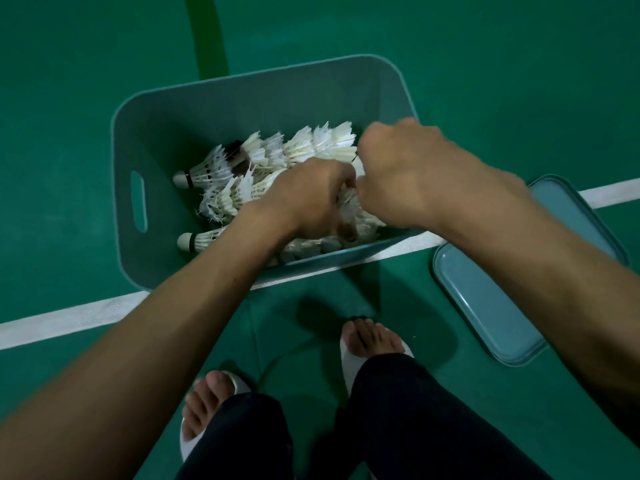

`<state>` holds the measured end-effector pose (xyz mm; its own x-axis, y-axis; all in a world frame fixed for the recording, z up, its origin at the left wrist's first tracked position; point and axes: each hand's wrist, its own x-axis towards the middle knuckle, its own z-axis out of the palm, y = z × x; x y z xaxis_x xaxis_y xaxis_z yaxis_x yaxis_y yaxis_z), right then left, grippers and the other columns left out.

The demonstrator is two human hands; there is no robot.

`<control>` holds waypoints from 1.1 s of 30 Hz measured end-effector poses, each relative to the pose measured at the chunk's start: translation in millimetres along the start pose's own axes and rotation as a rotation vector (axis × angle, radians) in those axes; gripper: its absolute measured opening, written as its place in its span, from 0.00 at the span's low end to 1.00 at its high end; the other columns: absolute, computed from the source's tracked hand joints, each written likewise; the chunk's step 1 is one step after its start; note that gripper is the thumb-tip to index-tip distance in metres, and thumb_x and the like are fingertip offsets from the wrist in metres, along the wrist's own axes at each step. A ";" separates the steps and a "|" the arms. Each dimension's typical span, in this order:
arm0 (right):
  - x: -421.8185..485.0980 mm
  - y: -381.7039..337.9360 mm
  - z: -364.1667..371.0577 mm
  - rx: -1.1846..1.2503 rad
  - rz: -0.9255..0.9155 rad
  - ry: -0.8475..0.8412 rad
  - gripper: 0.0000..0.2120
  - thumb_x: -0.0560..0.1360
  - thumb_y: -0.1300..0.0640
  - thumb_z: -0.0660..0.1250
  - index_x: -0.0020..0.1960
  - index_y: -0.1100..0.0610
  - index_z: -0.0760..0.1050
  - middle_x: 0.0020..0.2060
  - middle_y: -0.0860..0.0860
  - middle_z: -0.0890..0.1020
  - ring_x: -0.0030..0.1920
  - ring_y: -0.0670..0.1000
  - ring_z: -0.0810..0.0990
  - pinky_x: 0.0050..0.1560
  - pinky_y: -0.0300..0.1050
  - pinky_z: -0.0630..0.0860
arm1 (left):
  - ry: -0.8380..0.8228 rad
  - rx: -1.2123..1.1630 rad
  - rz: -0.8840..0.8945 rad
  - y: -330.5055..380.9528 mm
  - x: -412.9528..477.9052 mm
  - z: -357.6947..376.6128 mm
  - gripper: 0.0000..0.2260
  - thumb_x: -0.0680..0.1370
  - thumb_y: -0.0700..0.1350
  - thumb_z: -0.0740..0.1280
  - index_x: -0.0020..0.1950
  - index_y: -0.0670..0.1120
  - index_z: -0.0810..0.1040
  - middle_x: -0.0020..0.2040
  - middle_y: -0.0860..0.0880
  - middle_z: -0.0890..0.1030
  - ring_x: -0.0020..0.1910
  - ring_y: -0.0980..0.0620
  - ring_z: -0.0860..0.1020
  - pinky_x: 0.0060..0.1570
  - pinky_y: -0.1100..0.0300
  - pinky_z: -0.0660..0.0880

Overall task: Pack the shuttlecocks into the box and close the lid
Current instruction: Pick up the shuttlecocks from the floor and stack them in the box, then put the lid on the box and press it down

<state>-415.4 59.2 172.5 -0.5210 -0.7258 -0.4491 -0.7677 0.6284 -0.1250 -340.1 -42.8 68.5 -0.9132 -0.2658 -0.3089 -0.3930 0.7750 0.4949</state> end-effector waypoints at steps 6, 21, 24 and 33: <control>8.9 13.7 -3.7 0.011 -0.002 -0.004 0.17 0.71 0.65 0.69 0.36 0.55 0.61 0.34 0.54 0.66 0.40 0.59 0.72 0.42 0.48 0.71 | 0.038 0.058 -0.030 7.5 0.0 2.7 0.29 0.63 0.57 0.82 0.60 0.52 0.78 0.51 0.51 0.84 0.47 0.47 0.79 0.42 0.53 0.75; -35.3 134.9 18.4 1.181 -0.004 0.778 0.04 0.70 0.59 0.67 0.37 0.54 0.78 0.36 0.62 0.81 0.27 0.53 0.78 0.27 0.43 0.72 | 0.578 0.112 0.015 102.5 -6.2 -37.1 0.11 0.77 0.45 0.64 0.55 0.53 0.82 0.48 0.53 0.85 0.47 0.45 0.81 0.49 0.49 0.78; -43.8 215.9 86.9 0.928 0.644 0.795 0.11 0.66 0.50 0.66 0.42 0.55 0.83 0.37 0.59 0.85 0.37 0.60 0.84 0.43 0.55 0.82 | 0.606 -0.046 0.339 169.7 0.3 4.0 0.08 0.77 0.46 0.64 0.53 0.47 0.79 0.43 0.50 0.81 0.40 0.42 0.79 0.36 0.49 0.74; -80.7 282.1 208.6 0.678 1.365 0.335 0.24 0.71 0.56 0.74 0.59 0.71 0.75 0.59 0.71 0.79 0.61 0.70 0.79 0.60 0.61 0.77 | -0.175 0.293 0.497 140.7 22.0 191.3 0.30 0.68 0.49 0.75 0.68 0.45 0.73 0.72 0.43 0.70 0.73 0.41 0.66 0.67 0.45 0.66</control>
<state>-512.2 353.5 -11.0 -0.7849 0.5098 -0.3523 0.5961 0.7764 -0.2045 -394.8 170.1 -24.0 -0.9387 0.2480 -0.2395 0.1451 0.9144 0.3780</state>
